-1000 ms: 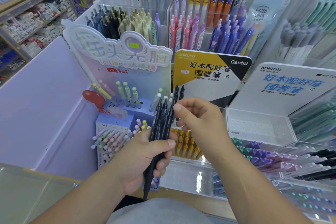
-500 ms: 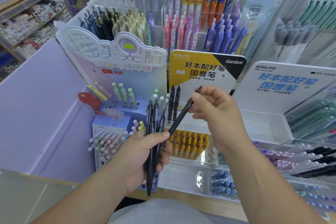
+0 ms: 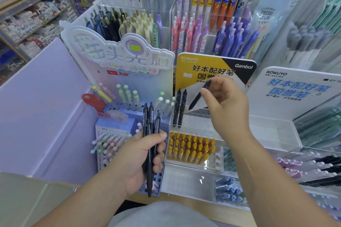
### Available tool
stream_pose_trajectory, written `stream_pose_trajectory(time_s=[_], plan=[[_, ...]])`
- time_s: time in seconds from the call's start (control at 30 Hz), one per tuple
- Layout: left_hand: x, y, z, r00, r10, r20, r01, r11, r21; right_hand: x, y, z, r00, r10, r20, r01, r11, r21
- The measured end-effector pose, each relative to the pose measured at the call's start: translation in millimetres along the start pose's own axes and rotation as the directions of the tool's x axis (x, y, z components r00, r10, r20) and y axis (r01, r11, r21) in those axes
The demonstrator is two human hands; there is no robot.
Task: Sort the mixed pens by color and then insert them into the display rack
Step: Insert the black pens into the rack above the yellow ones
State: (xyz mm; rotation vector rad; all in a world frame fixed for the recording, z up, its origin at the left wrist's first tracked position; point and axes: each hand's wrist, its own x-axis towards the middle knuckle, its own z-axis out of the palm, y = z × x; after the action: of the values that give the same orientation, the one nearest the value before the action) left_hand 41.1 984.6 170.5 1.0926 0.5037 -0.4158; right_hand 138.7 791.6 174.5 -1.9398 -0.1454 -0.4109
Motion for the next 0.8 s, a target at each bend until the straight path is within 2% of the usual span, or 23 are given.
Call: stream_pose_trajectory(time_s=[0.2, 0.5, 0.63, 0.8], plan=[[0, 1, 0, 1.000, 0.006, 0.005, -0.006, 1.000, 0.000, -3, 4, 13, 0.998, -0.025, 0.059, 0.028, 0.998, -0.059], [-2, 2, 0, 1.000, 0.008, 0.014, -0.008, 1.000, -0.013, -4, 21, 27, 0.996, -0.024, 0.081, 0.043, 0.970, -0.239], [-4, 2, 0, 0.999, 0.016, 0.040, -0.016, 1.000, 0.005, -4, 23, 29, 0.990, -0.032, 0.140, 0.075, 0.946, -0.315], [-7, 3, 1, 0.998, 0.023, 0.062, -0.023, 1.000, -0.008, -5, 25, 30, 0.989, -0.007, 0.150, 0.055, 0.946, -0.321]])
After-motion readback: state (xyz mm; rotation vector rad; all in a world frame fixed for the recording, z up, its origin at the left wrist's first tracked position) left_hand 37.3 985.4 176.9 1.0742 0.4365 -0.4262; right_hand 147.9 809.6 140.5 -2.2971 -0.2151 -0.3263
